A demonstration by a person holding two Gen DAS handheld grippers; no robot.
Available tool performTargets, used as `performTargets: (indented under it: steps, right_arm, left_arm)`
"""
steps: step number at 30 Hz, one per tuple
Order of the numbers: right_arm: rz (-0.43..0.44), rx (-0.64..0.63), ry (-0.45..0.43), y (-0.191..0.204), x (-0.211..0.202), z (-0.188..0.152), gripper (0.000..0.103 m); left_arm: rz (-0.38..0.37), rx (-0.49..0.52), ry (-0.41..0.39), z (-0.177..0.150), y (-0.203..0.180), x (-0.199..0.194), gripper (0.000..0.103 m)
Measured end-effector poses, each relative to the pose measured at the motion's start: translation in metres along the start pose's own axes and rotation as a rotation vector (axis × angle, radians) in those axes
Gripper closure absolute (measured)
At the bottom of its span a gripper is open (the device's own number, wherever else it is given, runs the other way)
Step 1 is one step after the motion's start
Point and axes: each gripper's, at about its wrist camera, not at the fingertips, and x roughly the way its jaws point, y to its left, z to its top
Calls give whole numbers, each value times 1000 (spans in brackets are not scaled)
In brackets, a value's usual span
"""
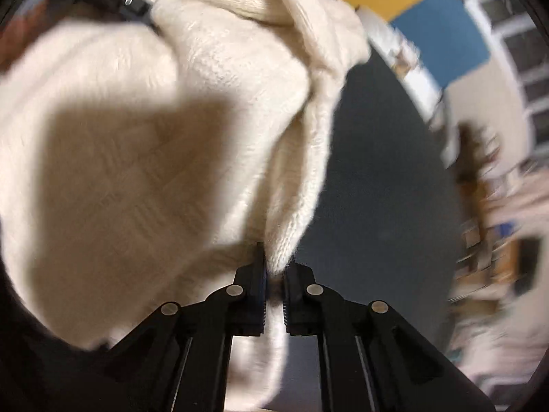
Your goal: Fold clothes
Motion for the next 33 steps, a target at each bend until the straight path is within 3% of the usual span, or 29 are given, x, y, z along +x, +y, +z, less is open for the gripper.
performTargets:
  steps: [5,9,12,13,14,17,22,24,26,28,30,31,33]
  right_arm:
    - [-366,-44,13,-54,-23,-7,96]
    - [-592,5,-14,-97,-44,1,96]
    - [-707,45,-19,-111,-41,-10,96]
    - [-683,37,-20,-109,-39,-15,95]
    - [-650,23,-19,-107,-36,-21,92]
    - [-362,53,25,-74,-11,-35,87]
    - [121,348,-2,-79,-18,-68,73]
    - [297,484,-62,-95,-31,-75,59]
    - [460,620,-146,-120,-39,-75,25]
    - [691,757,-242,-148,-32,-63,18]
    - [924,861,-319,-175,-15,-46,17]
    - [986,884,-335,-183,-5,-37,17]
    - [969,891,-313,-192,18,-14,17]
  left_arm:
    - [-27,63,21,-13,-9,1,87]
    - [-57,95,41,-23,-15,4,85]
    - [-80,119,56,-30,-20,7,85]
    - [-80,120,59,-30,-20,7,85]
    - [-84,112,61,-30,-19,7,85]
    - [-100,80,73,-28,-16,3,85]
    - [-64,101,53,-24,-15,-14,85]
    - [-54,90,26,-22,-9,-21,85]
    - [-34,79,3,-17,-4,-26,85]
    - [24,93,0,-8,-3,-26,85]
    - [23,94,2,3,-2,-27,85]
    - [18,87,2,11,-2,-28,85]
    - [11,80,-1,31,-7,-28,83]
